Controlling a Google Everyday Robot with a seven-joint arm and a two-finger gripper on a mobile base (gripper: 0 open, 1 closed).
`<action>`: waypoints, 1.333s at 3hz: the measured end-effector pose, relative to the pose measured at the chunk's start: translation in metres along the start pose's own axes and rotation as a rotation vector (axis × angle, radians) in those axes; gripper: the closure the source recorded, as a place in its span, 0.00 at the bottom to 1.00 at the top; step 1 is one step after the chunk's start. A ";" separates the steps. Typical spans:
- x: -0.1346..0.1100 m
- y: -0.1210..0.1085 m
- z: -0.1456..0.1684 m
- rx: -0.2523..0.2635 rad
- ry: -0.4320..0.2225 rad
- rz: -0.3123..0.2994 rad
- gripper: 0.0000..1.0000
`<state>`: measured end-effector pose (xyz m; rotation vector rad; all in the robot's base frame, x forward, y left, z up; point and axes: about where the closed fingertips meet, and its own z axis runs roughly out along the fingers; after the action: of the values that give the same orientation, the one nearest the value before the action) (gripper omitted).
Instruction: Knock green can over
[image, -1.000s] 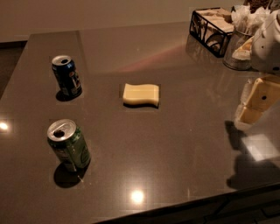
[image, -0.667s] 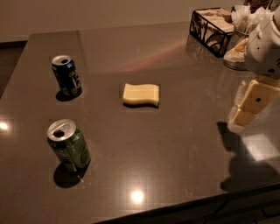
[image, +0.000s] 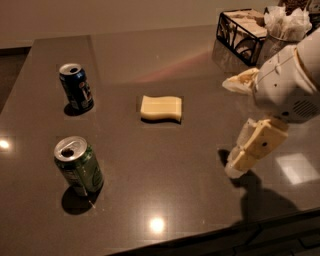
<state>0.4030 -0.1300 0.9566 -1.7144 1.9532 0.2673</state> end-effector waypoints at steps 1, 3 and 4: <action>-0.030 0.020 0.025 -0.003 -0.097 -0.023 0.00; -0.076 0.032 0.068 -0.007 -0.223 -0.020 0.00; -0.094 0.041 0.090 -0.046 -0.286 -0.014 0.00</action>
Offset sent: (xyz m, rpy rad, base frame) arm -0.0100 0.1152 -0.0298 0.2352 -0.0468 0.0534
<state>0.3917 0.0007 0.9199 -1.6168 1.7376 0.5259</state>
